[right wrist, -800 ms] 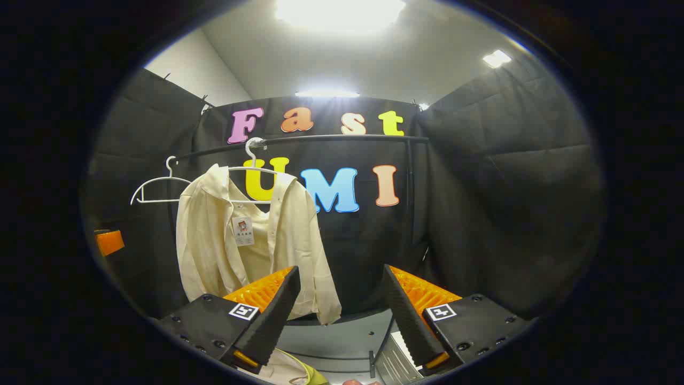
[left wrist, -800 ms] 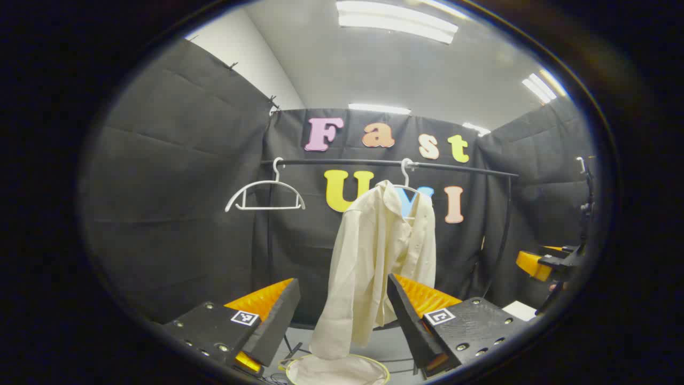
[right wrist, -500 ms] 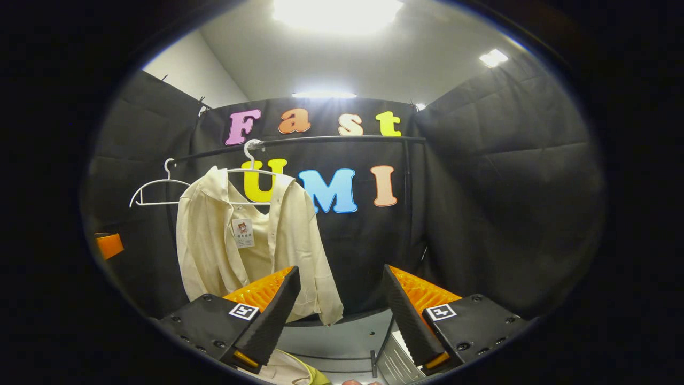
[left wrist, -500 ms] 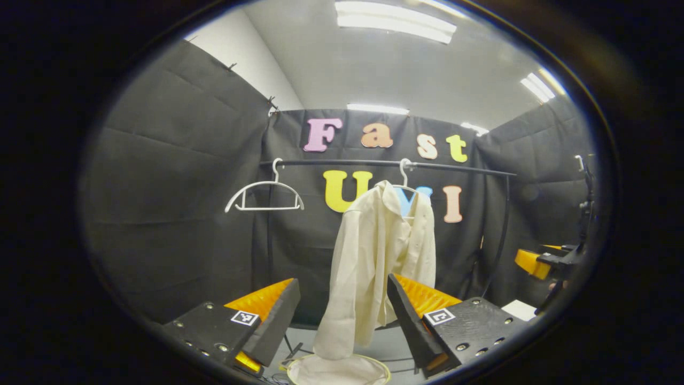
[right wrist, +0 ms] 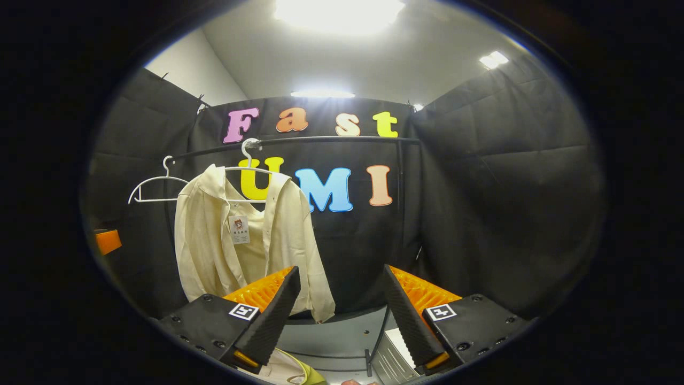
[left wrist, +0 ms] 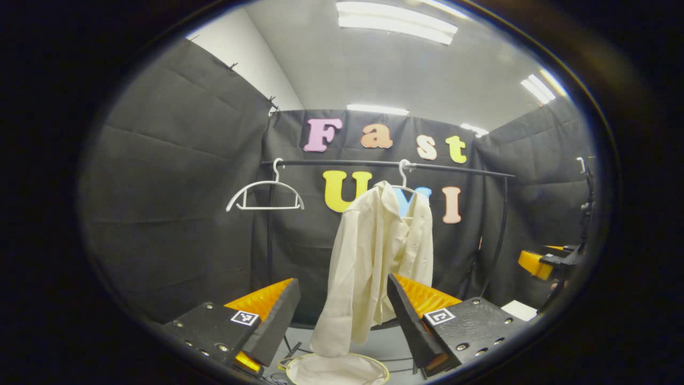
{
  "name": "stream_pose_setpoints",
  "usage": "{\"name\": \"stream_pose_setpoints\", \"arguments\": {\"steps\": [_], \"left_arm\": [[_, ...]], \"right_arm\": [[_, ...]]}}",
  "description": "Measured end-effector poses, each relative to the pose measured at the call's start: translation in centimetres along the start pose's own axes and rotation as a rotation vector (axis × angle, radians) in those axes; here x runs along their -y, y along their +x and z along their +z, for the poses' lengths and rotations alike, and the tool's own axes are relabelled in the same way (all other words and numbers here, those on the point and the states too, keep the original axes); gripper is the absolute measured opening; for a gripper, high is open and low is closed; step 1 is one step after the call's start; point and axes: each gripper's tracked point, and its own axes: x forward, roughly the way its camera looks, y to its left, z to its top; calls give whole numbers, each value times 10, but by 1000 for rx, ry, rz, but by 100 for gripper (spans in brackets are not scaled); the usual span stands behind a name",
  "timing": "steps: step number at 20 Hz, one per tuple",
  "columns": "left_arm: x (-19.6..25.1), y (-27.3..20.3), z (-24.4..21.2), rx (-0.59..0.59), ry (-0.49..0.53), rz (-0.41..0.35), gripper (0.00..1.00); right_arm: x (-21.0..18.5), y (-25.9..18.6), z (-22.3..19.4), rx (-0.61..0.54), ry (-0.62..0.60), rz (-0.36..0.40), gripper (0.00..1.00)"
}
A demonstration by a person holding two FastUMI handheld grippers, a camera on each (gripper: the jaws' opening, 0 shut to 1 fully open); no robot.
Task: Grasp the clothes on the hanger with both hands and then place them into the laundry hamper below.
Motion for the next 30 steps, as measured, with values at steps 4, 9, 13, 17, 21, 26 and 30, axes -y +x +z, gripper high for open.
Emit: {"name": "stream_pose_setpoints", "arguments": {"steps": [4, 9, 13, 17, 21, 26, 30], "left_arm": [[7, 3, 0, -5, -13, -18, 96], [17, 8, 11, 10, 20, -62, 96], [35, 25, 13, 3, -32, -100, 96], [57, 60, 16, -6, -32, -111, 96], [78, 98, 26, 3, 6, -93, 96], [97, 155, 21, -32, -6, -34, 95], [108, 196, 23, -44, -55, 13, 95]], "right_arm": [[1, -2, 0, -18, 4, -11, 98], [-8, 5, 5, -33, -14, -2, 98], [-12, 23, 19, -13, -22, 10, 98], [-18, 56, 27, -10, 7, 38, 98], [-23, 96, 32, -2, 34, 82, 97], [-40, 149, 27, -30, 64, 170, 98], [-68, 188, 32, -34, 98, 266, 96]]}}
